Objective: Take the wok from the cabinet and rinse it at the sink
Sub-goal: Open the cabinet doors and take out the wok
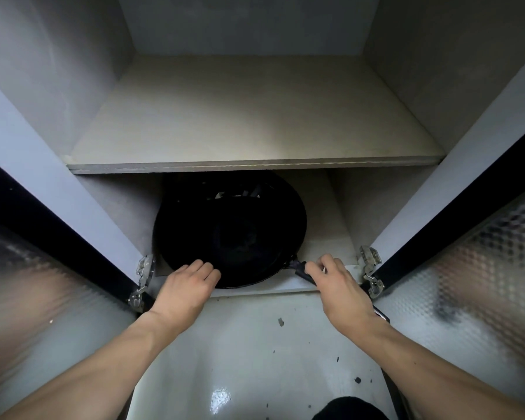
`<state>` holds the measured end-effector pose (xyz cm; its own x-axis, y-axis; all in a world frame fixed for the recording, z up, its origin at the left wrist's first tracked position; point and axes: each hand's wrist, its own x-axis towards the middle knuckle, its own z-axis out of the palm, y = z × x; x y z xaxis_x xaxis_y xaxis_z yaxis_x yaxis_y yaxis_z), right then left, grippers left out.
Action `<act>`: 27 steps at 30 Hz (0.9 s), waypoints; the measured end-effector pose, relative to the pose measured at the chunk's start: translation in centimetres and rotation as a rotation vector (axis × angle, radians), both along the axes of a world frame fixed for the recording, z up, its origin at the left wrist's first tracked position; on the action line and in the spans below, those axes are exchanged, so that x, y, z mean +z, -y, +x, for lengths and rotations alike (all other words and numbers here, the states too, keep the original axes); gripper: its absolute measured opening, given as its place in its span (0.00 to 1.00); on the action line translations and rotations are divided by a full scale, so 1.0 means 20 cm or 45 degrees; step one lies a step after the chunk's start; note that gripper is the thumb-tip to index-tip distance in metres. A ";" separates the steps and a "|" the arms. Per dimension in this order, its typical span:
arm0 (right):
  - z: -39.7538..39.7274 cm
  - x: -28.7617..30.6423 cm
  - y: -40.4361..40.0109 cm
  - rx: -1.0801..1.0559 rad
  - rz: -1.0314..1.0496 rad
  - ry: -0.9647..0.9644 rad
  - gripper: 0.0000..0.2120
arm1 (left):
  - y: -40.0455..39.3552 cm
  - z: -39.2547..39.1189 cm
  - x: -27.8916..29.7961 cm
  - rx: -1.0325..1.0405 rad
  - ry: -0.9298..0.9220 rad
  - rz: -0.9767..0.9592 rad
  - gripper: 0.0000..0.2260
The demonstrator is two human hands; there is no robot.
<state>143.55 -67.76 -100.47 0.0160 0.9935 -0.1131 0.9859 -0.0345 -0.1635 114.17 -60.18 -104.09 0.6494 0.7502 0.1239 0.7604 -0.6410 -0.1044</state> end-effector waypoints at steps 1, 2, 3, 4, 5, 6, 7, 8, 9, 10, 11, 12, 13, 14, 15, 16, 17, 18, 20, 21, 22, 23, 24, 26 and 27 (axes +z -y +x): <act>0.01 0.01 0.01 -0.011 -0.003 0.001 0.32 | 0.01 0.00 0.00 -0.013 0.001 -0.003 0.25; 0.02 0.01 0.03 -0.026 -0.008 0.000 0.32 | 0.02 0.01 0.01 -0.029 0.002 -0.004 0.25; 0.03 0.01 0.04 -0.041 -0.016 -0.002 0.31 | 0.03 0.01 0.02 -0.050 0.002 0.001 0.24; 0.04 0.01 0.06 -0.053 -0.021 -0.008 0.31 | 0.04 0.02 0.04 -0.075 -0.003 0.010 0.23; 0.04 0.01 0.08 -0.061 -0.024 -0.018 0.30 | 0.05 0.02 0.06 -0.105 -0.009 0.023 0.23; 0.05 0.01 0.09 -0.067 -0.027 -0.029 0.29 | 0.05 0.02 0.08 -0.134 -0.014 0.037 0.22; 0.05 0.01 0.11 -0.073 -0.030 -0.037 0.29 | 0.05 0.02 0.11 -0.160 -0.020 0.049 0.21; 0.06 0.01 0.12 -0.078 -0.032 -0.040 0.28 | 0.06 0.03 0.13 -0.184 -0.018 0.063 0.20; 0.06 0.03 0.14 -0.083 -0.036 -0.040 0.28 | 0.06 0.03 0.16 -0.204 -0.012 0.074 0.19; 0.06 0.06 0.15 -0.086 -0.043 -0.037 0.27 | 0.07 0.03 0.18 -0.218 -0.004 0.079 0.18; 0.06 0.09 0.17 -0.085 -0.053 -0.033 0.27 | 0.08 0.03 0.21 -0.228 -0.003 0.068 0.18; 0.06 0.14 0.19 -0.075 -0.064 -0.029 0.28 | 0.10 0.03 0.24 -0.240 -0.013 0.048 0.19; 0.06 0.18 0.21 -0.060 -0.075 -0.028 0.29 | 0.11 0.03 0.27 -0.256 -0.034 0.028 0.21; 0.05 0.23 0.24 -0.046 -0.098 -0.027 0.30 | 0.12 0.02 0.30 -0.274 -0.059 0.011 0.22; 0.05 0.27 0.26 -0.041 -0.125 -0.025 0.30 | 0.13 0.02 0.33 -0.287 -0.084 -0.003 0.22; 0.04 0.32 0.29 -0.043 -0.156 -0.023 0.31 | 0.14 0.01 0.37 -0.300 -0.101 -0.019 0.23; 0.03 0.37 0.31 -0.044 -0.179 -0.026 0.31 | 0.15 0.01 0.41 -0.311 -0.114 -0.036 0.24; 0.03 0.42 0.33 -0.043 -0.202 -0.034 0.32 | 0.16 0.01 0.45 -0.319 -0.123 -0.053 0.24; 0.01 0.54 0.38 -0.050 -0.243 -0.050 0.30 | 0.20 0.01 0.54 -0.337 -0.142 -0.089 0.23; 0.00 0.60 0.40 -0.060 -0.257 -0.054 0.29 | 0.22 0.01 0.59 -0.349 -0.157 -0.106 0.23; 0.00 0.65 0.42 -0.067 -0.269 -0.066 0.28 | 0.24 0.01 0.63 -0.357 -0.175 -0.128 0.23; 0.00 0.72 0.45 -0.074 -0.284 -0.077 0.27 | 0.27 0.01 0.68 -0.357 -0.193 -0.154 0.24; 0.00 0.78 0.47 -0.075 -0.302 -0.081 0.26 | 0.29 0.01 0.72 -0.354 -0.211 -0.180 0.26; 0.00 0.91 0.50 -0.077 -0.323 -0.082 0.26 | 0.32 0.00 0.81 -0.351 -0.235 -0.223 0.28; 0.00 0.97 0.52 -0.068 -0.321 -0.073 0.25 | 0.33 0.00 0.86 -0.357 -0.248 -0.243 0.28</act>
